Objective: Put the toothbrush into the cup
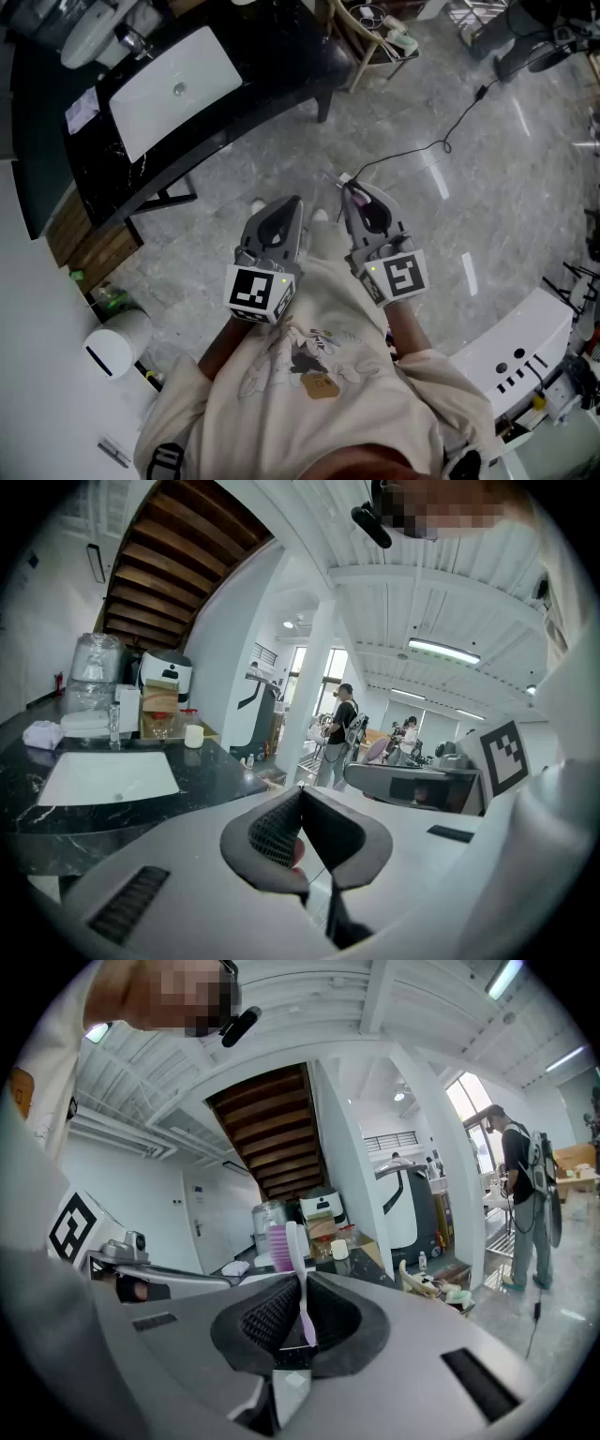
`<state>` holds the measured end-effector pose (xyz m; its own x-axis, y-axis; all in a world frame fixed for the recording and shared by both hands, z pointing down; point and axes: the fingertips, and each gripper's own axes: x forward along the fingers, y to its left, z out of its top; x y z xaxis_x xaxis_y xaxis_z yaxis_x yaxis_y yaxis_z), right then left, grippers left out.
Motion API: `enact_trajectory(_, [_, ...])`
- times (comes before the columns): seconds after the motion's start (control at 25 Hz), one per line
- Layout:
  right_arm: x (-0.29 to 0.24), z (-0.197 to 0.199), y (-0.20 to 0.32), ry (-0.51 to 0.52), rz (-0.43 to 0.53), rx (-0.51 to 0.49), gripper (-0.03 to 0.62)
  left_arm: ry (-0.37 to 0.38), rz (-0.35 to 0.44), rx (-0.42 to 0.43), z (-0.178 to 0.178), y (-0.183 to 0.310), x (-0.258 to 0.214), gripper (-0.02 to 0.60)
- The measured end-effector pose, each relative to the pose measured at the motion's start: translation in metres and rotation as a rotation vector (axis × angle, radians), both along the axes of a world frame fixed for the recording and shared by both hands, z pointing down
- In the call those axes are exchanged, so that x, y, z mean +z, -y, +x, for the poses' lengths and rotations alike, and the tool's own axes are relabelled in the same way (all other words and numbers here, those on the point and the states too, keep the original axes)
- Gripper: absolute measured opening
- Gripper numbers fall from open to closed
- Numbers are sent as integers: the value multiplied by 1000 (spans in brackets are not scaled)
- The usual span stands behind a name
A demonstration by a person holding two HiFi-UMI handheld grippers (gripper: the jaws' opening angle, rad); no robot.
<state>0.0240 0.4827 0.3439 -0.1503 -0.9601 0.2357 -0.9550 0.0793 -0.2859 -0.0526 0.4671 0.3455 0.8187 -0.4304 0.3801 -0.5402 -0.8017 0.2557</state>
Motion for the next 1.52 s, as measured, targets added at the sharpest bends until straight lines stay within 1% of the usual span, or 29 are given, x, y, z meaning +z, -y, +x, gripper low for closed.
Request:
enact_trajectory(0.12, [11,-1,-16,-2,-30,17,34,-8,-10,18,-1,-11,7,14])
enact_trajectory(0.2, [14,-8,-29,-8,-40,4,34,-10,-10,27,-4,-19,6,14])
enact_trajectory(0.4, [18,-23,-46,-2,-71,-30,34,-16,32,23,-12,-26,-7,14])
enact_trajectory(0.52, [16,-28,-45,12,-51,-48,34,-18,36,-18,-18,-25,-9,14])
enact_trajectory(0.64, [4,-33,-46,21,13,-82,34,-23,49,-43,-19,-32,-11,14])
enact_trajectory(0.76, [0,-30,-50,-15,68,-109,34,-30,70,-54,-13,-43,-9,14])
enact_trajectory(0.84, [0,-28,-50,-27,78,-122,34,-24,80,-64,-14,-46,-8,14])
enact_trajectory(0.96, [-3,-24,-49,-20,86,-120,34,-14,78,-72,-17,-45,-7,14])
enact_trajectory(1.08, [-2,-21,-39,-8,84,-113,34,-20,81,-72,-13,-33,-5,14])
enact_trajectory(1.24, [1,-20,-11,-5,75,-118,34,-39,89,-71,-7,-5,-7,14])
enact_trajectory(1.36, [2,-21,22,-12,73,-117,34,-46,76,-67,-8,24,-2,14])
enact_trajectory(1.52, [-2,-21,79,-11,72,-92,34,-55,53,-56,-8,81,1,14])
